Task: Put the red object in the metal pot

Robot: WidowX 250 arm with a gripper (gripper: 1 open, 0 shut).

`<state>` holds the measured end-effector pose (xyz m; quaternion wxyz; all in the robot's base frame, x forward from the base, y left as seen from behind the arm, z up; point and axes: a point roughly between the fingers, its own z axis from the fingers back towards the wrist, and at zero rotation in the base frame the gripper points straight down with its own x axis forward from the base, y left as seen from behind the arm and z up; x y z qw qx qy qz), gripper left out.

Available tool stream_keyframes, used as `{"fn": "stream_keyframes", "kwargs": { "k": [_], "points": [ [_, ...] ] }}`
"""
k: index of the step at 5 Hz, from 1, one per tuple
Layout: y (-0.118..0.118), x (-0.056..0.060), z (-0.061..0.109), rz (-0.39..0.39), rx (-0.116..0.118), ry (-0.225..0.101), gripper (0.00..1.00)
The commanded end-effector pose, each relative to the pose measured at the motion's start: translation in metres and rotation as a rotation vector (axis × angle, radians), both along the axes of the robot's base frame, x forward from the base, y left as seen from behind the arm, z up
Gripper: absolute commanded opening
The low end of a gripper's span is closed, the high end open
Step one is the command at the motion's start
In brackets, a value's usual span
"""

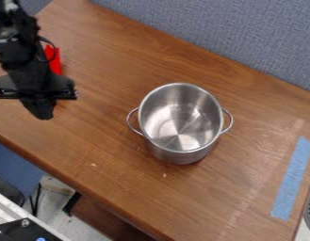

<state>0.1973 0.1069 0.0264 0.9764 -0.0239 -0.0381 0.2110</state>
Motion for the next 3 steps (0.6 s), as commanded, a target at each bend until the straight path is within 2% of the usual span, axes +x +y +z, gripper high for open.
{"fn": "stream_keyframes", "kwargs": {
  "k": [1,2,3],
  "points": [
    [-0.009,0.016,0.057,0.185,-0.022,-0.007,0.00],
    [-0.023,0.027,0.107,0.351,-0.041,-0.025,0.00],
    [-0.037,0.036,0.122,0.544,0.010,-0.068,0.00]
  ]
}}
